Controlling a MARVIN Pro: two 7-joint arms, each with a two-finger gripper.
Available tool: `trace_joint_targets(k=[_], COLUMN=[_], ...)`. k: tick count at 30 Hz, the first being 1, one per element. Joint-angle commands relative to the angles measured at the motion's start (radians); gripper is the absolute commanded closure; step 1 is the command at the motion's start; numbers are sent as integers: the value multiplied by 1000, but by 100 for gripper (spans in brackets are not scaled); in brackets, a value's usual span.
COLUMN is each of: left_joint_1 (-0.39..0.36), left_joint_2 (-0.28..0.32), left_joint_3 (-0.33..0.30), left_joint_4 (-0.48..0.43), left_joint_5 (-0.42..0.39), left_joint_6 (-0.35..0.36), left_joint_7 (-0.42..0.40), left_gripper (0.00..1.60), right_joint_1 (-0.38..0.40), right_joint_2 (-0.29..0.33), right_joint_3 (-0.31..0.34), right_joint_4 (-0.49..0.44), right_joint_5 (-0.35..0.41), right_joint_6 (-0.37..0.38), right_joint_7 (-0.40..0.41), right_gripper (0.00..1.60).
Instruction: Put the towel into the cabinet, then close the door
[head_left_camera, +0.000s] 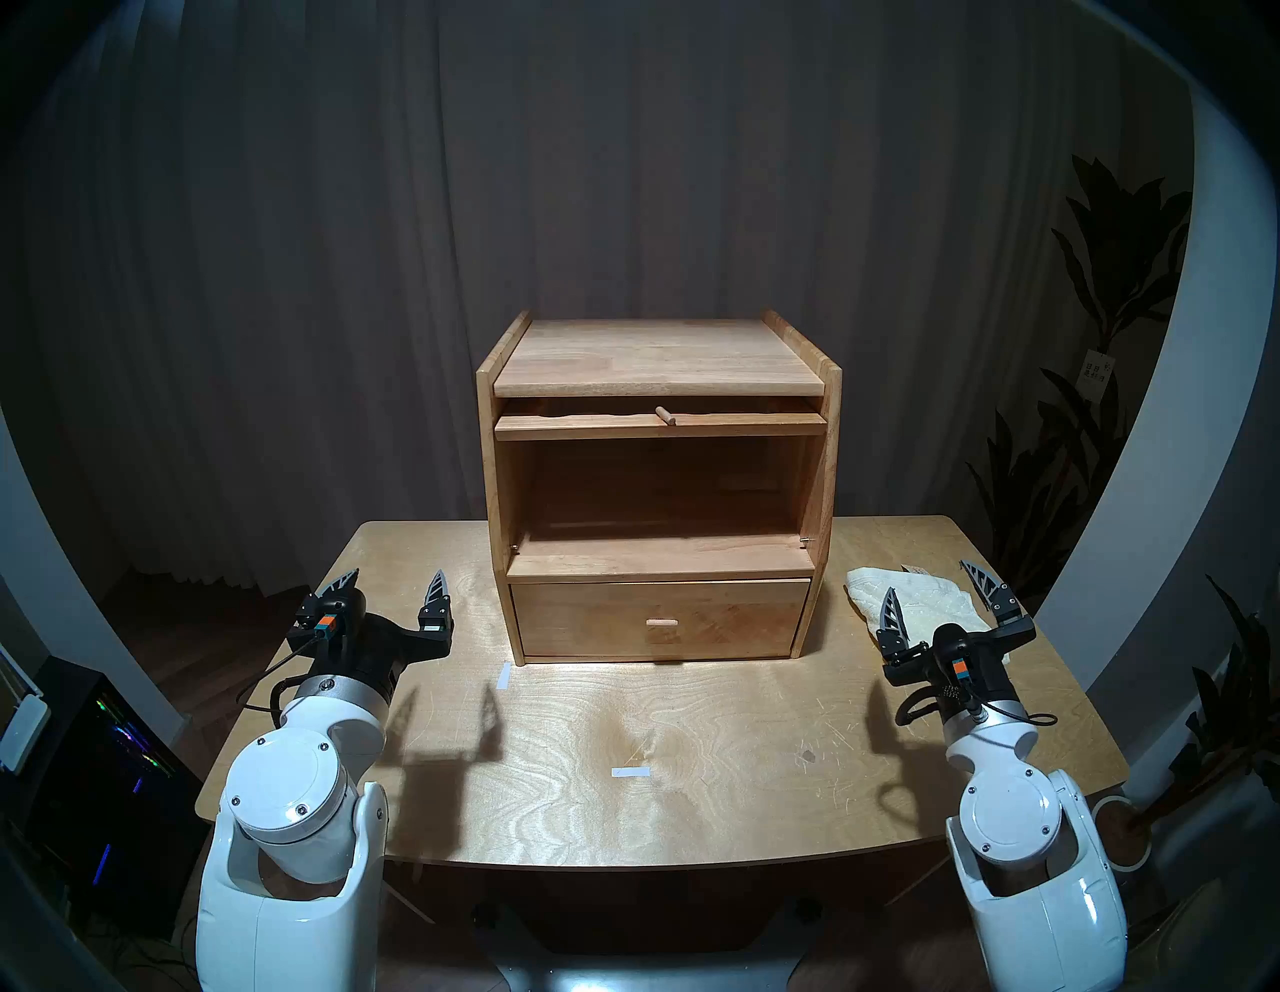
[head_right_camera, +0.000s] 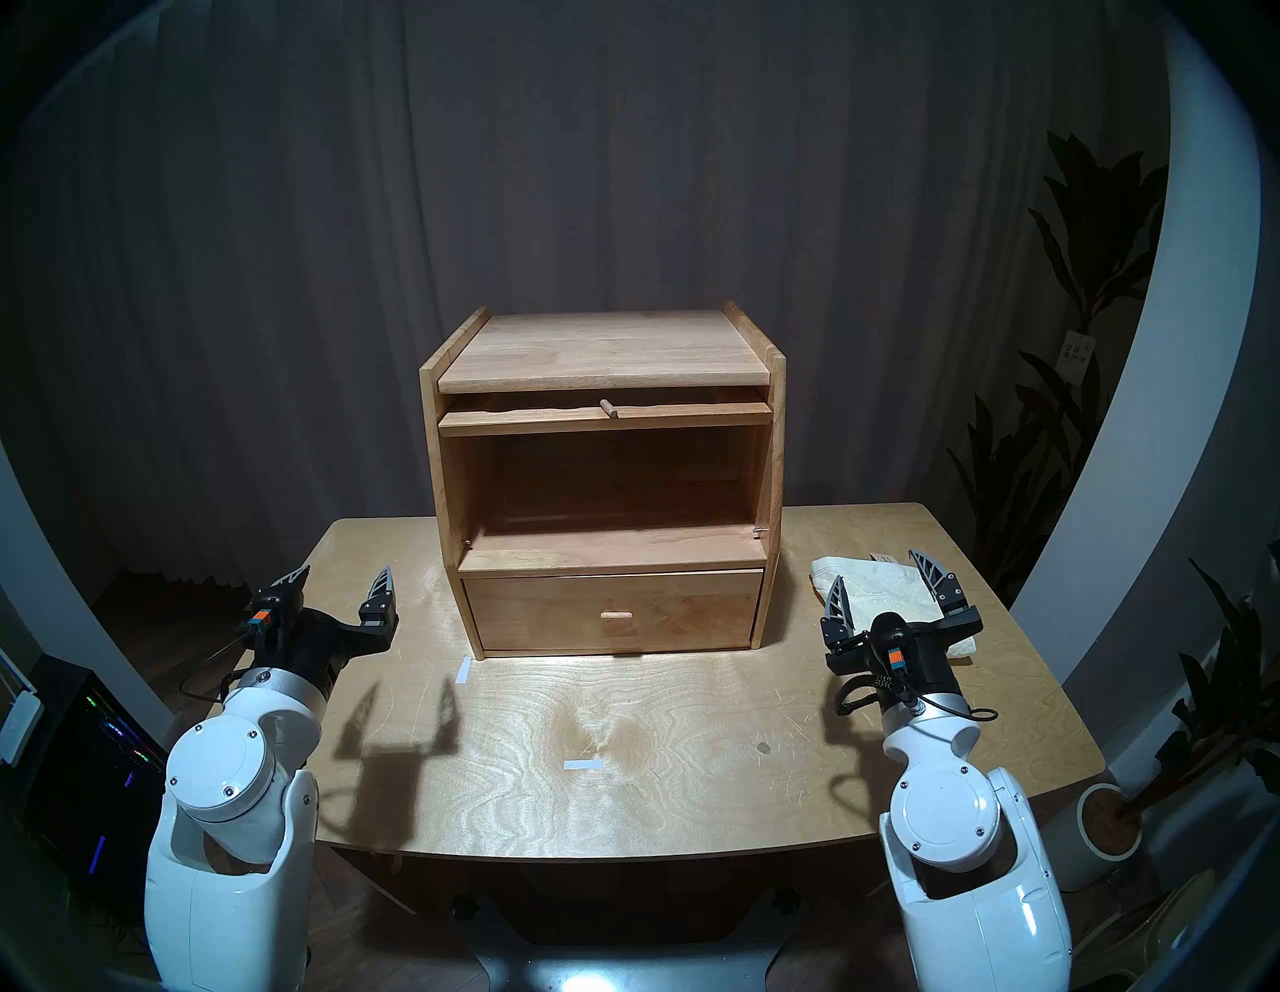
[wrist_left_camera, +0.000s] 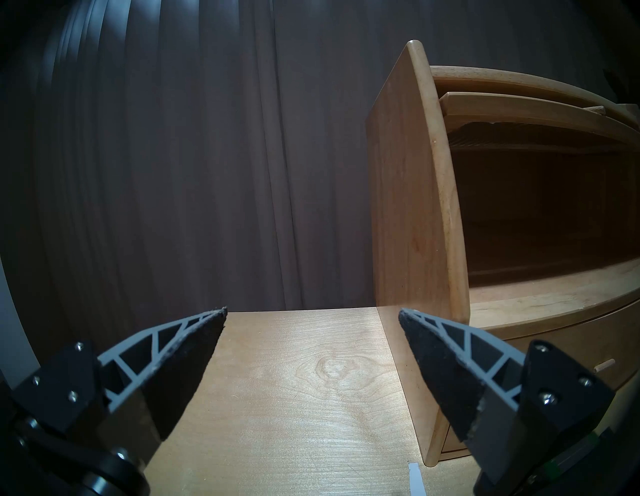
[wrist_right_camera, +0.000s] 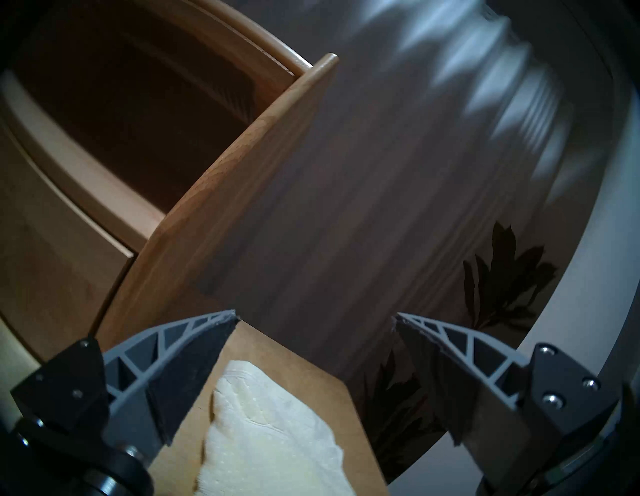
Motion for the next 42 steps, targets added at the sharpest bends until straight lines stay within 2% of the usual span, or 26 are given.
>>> trace_joint_targets(k=[1,5,7,8,9,10,13,18,23,26,28,30,31,32,34,39,42], left_joint_1=[-6,-7,-7,-7,-7,-7,-7,-7,-6,-4,-3,-3,-3,-3,-3,-3,-3], left_joint_2=[0,1,0,1,1,1,1,0,-1,-1,-2,-2,-2,-2,-2,-2,-2], left_joint_3=[-1,0,-1,-1,-1,-1,-1,-1,-1,-1,-1,-1,-1,-1,-1,-1,-1], left_joint_4=[-16,-14,-14,-14,-14,-13,-13,-15,-18,-21,-22,-24,-24,-24,-22,-23,-24], left_joint_5=[0,0,0,0,0,0,0,0,0,0,0,0,0,0,0,0,0], left_joint_6=[-4,-4,-4,-4,-4,-4,-4,-5,-5,-4,-4,-3,-3,-3,-4,-3,-3], left_joint_7=[0,0,0,0,0,-1,-1,-1,-1,-1,0,0,0,0,-1,0,0], left_gripper=[0,0,0,0,0,0,0,0,0,0,0,0,0,0,0,0,0], right_joint_1=[-69,-79,-80,-66,-66,-45,-9,63,105,121,119,134,134,142,141,112,103], right_joint_2=[120,160,209,200,200,221,258,304,364,393,417,371,371,307,265,233,220], right_joint_3=[100,130,164,191,191,223,246,247,195,150,123,118,118,131,153,196,210], right_joint_4=[5,46,48,46,46,46,47,76,138,194,227,246,246,243,224,217,260], right_joint_5=[-232,-339,-407,-424,-424,-465,-539,-658,-763,-775,-748,-722,-722,-690,-644,-607,-603], right_joint_6=[3,-10,-28,-35,-35,-42,-63,-119,-214,-260,-292,-290,-290,-252,-226,-175,-149], right_joint_7=[73,114,153,169,169,192,237,330,443,486,491,485,485,468,473,438,420], right_gripper=[0,0,0,0,0,0,0,0,0,0,0,0,0,0,0,0,0])
